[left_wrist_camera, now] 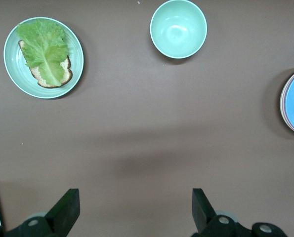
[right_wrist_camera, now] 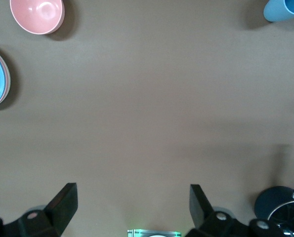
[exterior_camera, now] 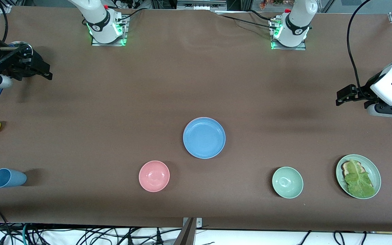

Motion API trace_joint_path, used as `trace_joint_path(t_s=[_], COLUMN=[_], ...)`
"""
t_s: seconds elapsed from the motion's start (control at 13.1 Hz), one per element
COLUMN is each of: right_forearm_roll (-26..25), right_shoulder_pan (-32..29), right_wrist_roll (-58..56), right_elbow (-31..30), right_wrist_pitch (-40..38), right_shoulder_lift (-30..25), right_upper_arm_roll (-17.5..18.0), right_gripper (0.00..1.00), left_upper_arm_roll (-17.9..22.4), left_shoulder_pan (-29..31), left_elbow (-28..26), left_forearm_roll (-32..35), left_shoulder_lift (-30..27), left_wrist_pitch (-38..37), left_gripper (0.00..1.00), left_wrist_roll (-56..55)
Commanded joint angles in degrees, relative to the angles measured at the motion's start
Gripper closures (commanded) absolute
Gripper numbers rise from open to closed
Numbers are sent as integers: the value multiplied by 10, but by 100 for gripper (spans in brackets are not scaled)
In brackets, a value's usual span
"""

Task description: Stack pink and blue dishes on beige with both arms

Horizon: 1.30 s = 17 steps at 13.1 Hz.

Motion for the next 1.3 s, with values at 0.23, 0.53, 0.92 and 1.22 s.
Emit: trace_joint_path(t_s=[0.23,0.53,0.92,1.22], right_forearm_roll=[-7,-15,-14,-13], right_shoulder_pan=[-9,-12,-14,-14], right_wrist_roll=[-1,-3,-3,-4], right_elbow=[5,5,5,5], right_wrist_pitch=[16,10,13,14], right_shoulder_lift=[1,8,8,8], right_upper_arm_roll=[8,8,7,7], right_gripper=[0,0,0,0], left_upper_arm_roll=[0,0,0,0], left_shoulder_pan=[0,1,2,3], left_elbow=[11,22,23,23], left_forearm_roll=[-5,-7,-8,-10], left_shoulder_lift=[3,3,3,2], left_wrist_pitch=[3,3,3,2], left_gripper=[0,0,0,0], left_wrist_roll=[13,13,13,10])
